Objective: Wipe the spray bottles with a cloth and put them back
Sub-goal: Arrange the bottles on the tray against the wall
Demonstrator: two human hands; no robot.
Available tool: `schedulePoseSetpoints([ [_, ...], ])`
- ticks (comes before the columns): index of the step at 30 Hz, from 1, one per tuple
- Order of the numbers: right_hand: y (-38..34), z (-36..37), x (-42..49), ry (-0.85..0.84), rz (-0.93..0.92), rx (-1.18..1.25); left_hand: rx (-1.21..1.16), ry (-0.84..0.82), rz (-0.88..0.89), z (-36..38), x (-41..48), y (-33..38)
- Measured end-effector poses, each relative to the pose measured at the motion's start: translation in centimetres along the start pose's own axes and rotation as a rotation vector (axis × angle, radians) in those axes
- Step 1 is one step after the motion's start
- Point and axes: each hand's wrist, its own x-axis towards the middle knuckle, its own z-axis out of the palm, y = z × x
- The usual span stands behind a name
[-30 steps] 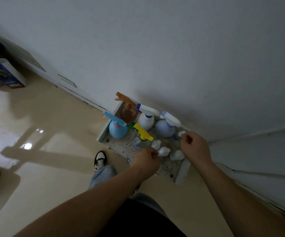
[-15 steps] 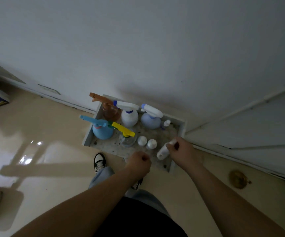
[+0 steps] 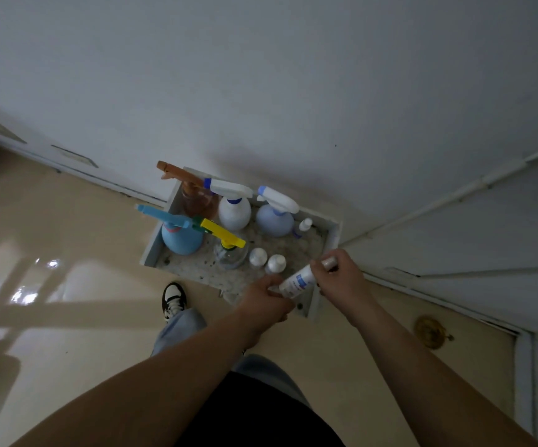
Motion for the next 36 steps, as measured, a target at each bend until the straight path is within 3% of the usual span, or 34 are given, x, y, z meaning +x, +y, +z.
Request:
schedulePoseSetpoints([
  [3, -0.5, 0.4, -0.1, -0.073, -0.031, 0.056, -0.014, 0.003, -0.003, 0.0, 0.1, 0.2],
  [8, -0.4, 1.4, 0.8, 0.036, -0.176, -0.166, -0.026, 0.072, -0.043, -0.6, 0.8, -0.4],
  [21, 1.7, 4.0, 1.1, -0.056, -0.307, -0.316, 0.063, 0.164, -0.022, -2.1, 0.9, -0.1],
  [36, 0.9, 2.6, 0.1, -0.074, -0.306, -0.255, 0.102, 0.139, 0.036, -2.9, 0.8, 0.7],
])
